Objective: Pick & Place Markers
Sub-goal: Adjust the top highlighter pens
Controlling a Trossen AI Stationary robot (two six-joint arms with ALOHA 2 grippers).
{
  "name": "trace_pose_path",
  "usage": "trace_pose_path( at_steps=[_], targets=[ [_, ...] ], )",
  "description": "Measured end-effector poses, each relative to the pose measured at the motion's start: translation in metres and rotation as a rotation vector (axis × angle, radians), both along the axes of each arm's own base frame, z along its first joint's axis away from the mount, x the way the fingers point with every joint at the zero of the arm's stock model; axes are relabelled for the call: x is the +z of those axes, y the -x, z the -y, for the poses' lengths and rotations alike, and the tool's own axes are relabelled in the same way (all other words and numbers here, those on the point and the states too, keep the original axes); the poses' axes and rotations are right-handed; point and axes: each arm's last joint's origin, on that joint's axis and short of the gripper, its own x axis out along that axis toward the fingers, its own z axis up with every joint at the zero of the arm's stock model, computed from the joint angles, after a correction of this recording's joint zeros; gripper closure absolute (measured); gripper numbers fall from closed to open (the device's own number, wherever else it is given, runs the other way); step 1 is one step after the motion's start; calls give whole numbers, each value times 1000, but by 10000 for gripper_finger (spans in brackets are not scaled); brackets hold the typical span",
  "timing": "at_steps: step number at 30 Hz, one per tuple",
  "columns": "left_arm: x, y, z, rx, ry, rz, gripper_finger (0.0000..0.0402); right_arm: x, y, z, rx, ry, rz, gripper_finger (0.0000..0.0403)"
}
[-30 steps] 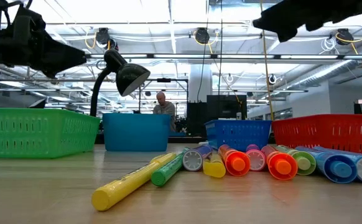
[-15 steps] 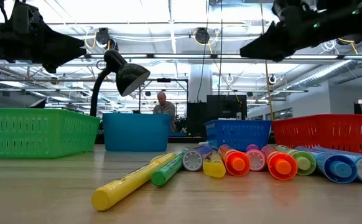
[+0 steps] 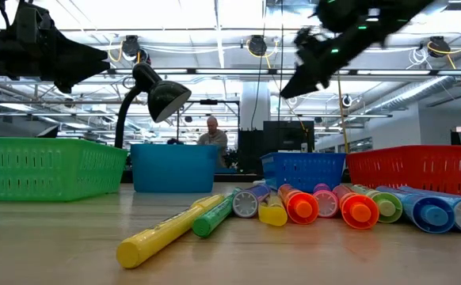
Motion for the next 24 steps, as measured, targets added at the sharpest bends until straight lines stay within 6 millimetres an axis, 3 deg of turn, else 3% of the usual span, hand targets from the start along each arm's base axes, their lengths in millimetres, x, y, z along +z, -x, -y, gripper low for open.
trace_pose_path(
  at_steps=[5,12,19,24],
  targets=[
    [0,0,0,0,0,-1,217,-6,-46,41,59,-54,-289,275],
    [0,0,0,0,0,0,217,-40,-104,67,196,-92,-556,275],
    [0,0,0,0,0,0,217,-59,-144,62,360,-206,-609,285],
    [0,0,0,0,0,0,217,-76,-156,47,463,-193,-686,332]
  ],
)
